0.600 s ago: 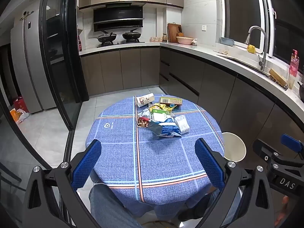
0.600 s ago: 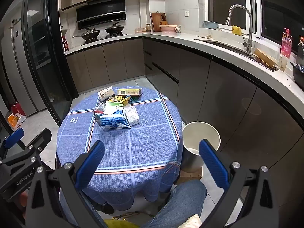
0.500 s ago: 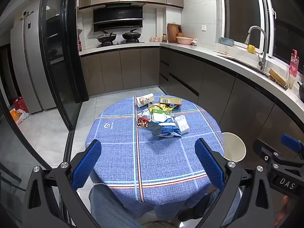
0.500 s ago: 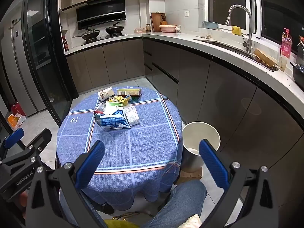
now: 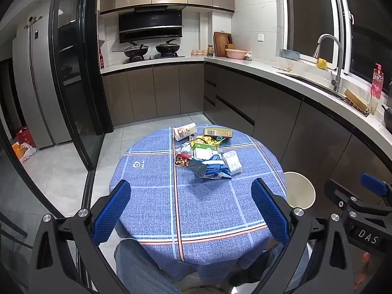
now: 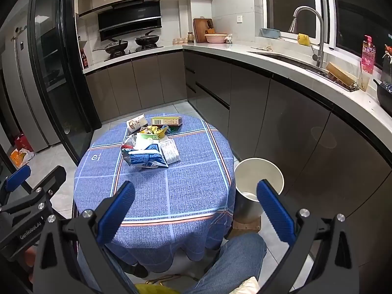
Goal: Collect trash
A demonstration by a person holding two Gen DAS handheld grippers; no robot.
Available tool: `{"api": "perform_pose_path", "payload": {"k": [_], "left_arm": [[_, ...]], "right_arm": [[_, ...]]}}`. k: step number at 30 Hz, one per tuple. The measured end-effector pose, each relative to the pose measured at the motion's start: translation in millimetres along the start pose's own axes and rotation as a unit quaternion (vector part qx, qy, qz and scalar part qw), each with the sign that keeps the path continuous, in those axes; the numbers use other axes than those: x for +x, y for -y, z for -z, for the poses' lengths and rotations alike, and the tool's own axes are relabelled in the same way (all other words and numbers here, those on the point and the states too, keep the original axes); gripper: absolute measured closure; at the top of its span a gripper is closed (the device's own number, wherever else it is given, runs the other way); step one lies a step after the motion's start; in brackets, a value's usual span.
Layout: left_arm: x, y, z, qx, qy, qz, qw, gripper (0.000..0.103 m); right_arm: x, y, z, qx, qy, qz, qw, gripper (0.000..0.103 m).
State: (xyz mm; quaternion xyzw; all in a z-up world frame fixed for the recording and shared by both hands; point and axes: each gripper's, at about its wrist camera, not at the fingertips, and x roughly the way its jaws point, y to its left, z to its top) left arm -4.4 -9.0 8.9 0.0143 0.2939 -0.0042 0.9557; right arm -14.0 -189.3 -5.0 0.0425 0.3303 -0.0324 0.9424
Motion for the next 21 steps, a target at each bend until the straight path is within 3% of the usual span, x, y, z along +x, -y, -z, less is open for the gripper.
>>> {"api": "perform_pose_path", "payload": {"k": [21], "left_arm": [[-7.2, 2.7, -5.6, 0.007, 0.009, 0.008, 0.9999, 0.008]], "right_arm": [[-3.1, 2.3, -4.2, 0.003, 0.008, -0.001, 1.0, 0.003]]}}
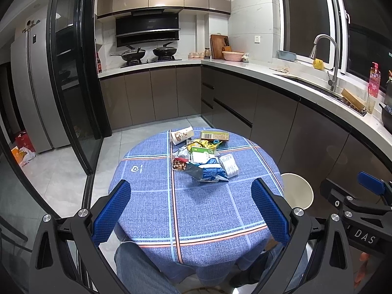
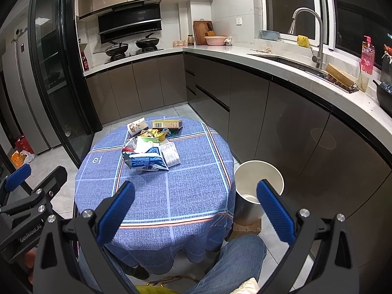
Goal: Collect trash
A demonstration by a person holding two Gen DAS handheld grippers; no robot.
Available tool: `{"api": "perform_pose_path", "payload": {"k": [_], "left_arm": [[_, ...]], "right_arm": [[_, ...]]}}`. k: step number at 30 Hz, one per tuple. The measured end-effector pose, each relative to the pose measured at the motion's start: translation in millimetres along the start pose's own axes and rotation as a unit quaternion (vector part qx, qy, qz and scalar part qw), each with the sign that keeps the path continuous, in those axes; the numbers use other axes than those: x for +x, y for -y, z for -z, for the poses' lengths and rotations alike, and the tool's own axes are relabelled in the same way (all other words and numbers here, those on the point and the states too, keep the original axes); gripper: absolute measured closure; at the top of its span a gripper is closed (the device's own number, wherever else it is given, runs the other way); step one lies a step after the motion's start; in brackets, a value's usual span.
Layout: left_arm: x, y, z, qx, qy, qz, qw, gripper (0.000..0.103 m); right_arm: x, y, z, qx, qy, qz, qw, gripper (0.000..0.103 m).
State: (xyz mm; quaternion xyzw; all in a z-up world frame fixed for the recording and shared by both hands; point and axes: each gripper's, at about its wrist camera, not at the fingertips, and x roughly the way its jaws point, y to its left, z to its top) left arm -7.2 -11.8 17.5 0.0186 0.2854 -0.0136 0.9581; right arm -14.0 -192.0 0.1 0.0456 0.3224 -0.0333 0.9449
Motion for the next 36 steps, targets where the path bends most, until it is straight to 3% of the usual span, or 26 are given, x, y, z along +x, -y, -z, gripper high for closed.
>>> {"api": "perform_pose_path", "payload": {"k": [36], "left_arm": [[-0.3, -3.3, 2.0, 0.0, -0.001, 0.001, 1.0, 0.008]], "right_arm": [[-1.6, 4.2, 1.7, 0.007, 0.002, -0.001, 1.0, 0.003]]}}
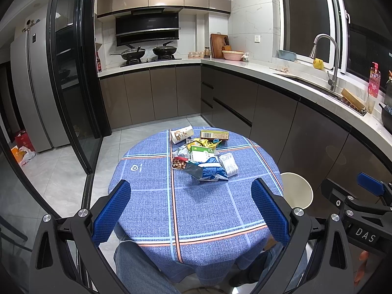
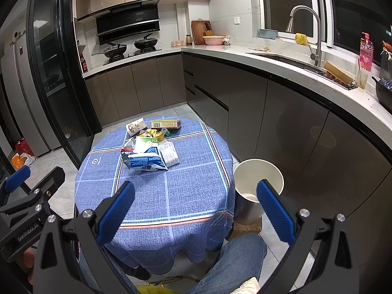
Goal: Collect trash
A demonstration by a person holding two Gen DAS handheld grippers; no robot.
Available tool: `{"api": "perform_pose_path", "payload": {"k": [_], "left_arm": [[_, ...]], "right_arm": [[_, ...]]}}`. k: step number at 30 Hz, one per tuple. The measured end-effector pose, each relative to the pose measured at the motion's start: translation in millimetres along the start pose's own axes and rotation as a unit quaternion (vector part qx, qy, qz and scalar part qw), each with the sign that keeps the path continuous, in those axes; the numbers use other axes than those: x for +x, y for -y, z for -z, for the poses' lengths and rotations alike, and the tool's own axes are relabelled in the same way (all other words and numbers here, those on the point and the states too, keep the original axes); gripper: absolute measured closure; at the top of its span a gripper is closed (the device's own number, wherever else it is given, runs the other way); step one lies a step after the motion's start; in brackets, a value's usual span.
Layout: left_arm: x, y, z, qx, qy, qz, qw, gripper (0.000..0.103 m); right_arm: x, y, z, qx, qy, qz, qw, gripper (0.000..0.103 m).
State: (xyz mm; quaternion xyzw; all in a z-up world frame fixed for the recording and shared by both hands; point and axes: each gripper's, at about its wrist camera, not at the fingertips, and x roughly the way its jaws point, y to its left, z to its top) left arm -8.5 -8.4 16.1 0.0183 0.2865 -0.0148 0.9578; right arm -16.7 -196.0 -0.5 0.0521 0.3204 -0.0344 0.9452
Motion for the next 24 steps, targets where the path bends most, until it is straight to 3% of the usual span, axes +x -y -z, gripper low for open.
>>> {"api": "perform_pose_path", "payload": {"k": [24], "left_arm": [[4.9, 2.8, 0.8, 0.001, -0.004, 0.0, 1.0, 0.008]], "right_arm": [[2.8, 2.0, 5.3, 0.003, -0.002, -0.001, 1.0, 0.003]]}}
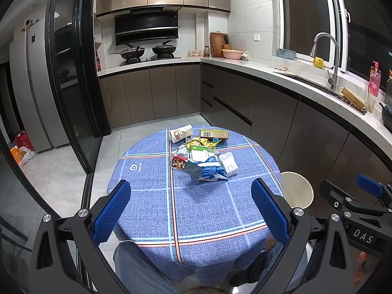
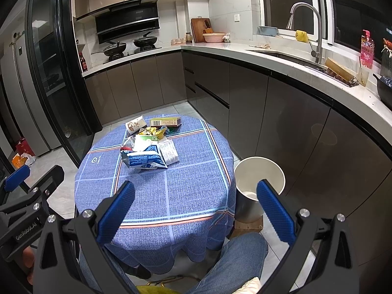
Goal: Collect trash
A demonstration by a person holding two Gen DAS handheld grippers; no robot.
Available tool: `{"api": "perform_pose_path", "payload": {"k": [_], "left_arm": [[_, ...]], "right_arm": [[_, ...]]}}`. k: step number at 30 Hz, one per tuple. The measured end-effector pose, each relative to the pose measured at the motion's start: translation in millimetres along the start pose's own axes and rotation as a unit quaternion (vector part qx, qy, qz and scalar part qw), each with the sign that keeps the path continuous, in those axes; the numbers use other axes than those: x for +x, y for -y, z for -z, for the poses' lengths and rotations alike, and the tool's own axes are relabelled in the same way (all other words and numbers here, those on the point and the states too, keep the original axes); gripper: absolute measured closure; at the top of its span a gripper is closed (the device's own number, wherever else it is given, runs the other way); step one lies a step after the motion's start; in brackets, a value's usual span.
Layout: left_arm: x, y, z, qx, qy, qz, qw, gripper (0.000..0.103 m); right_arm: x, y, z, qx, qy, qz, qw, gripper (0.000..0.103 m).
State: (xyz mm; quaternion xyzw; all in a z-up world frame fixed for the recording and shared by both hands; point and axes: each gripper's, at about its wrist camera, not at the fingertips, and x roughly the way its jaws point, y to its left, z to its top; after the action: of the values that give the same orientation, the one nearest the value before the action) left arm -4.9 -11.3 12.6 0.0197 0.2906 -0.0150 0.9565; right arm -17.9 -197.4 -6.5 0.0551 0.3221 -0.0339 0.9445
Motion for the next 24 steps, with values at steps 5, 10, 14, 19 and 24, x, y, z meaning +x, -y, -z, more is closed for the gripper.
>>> {"api": "perform_pose_path", "payload": {"k": [5, 10, 14, 19, 24], "left_arm": [[5.7, -1.1, -1.1, 0.0, -0.004, 0.0, 1.0, 0.008], [10.9, -1.7, -3.1, -0.001, -0.006, -0.001, 1.0, 0.008], [15.2, -2.0, -4.2, -0.001, -0.008, -0.001, 1.0, 0.008], [19.5, -3.8, -3.9, -0.001, -0.012, -0.001, 0.9999, 0.008], [27.9, -3.2, -6.6, 0.001, -0.019, -0.002, 0.9998, 0.008]], "right_arm": [[0.2, -0.4, 1.2, 0.0, -0.001, 0.0, 1.0, 0.003], [1.9, -1.5, 1.5, -0.001, -0.001, -0.001, 1.0, 0.003], [5.0, -1.8, -2.3, 0.0, -0.002, -0.003, 1.0, 0.003], [8.1, -2.7, -7.0, 0.002, -0.005, -0.004, 1.0, 0.003], [17.0, -1.5, -11.3, 0.004, -0.014, -0.008, 1.0, 0.003]]}}
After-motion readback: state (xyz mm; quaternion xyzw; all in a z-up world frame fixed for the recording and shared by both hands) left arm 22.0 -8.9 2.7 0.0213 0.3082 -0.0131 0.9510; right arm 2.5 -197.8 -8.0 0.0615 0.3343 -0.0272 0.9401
